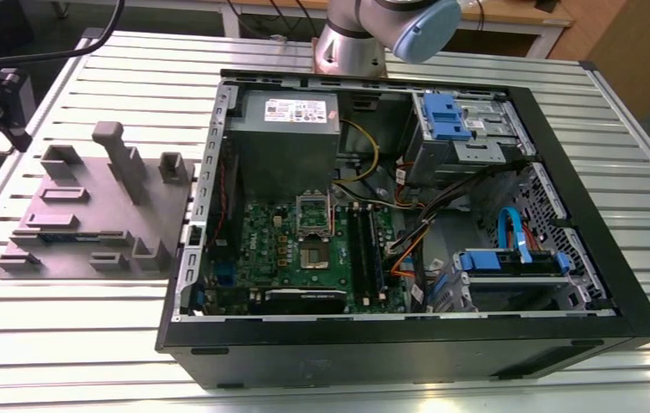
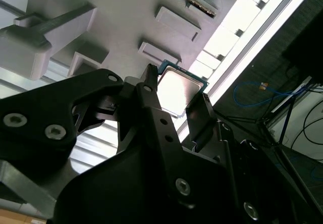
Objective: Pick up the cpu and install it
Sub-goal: 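Pick up the cpu and move it towards the insertion slot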
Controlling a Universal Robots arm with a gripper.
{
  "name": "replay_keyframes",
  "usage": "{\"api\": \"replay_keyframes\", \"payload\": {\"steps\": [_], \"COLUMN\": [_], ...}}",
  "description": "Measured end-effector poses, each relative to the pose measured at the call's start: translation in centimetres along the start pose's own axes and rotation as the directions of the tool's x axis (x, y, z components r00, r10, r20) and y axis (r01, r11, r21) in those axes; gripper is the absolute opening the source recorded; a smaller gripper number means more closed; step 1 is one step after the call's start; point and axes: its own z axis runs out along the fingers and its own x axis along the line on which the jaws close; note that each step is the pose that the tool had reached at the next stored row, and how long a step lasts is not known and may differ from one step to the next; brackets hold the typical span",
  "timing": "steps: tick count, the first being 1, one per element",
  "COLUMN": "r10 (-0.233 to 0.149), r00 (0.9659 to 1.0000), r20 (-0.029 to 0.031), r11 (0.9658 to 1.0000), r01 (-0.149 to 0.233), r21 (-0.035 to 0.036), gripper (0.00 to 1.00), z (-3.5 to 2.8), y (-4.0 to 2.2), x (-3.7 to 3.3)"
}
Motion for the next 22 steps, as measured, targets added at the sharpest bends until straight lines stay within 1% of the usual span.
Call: {"api": "replay_keyframes", "payload": {"steps": [22], "r10": [0.000], "r00": [1.0000], "r20": [0.0000], "r11": [1.0000], "r01": [0.000], "r21": [0.0000], "gripper": [0.47], "z": [-0.68], "y": [0.04], "x": [0.00]}}
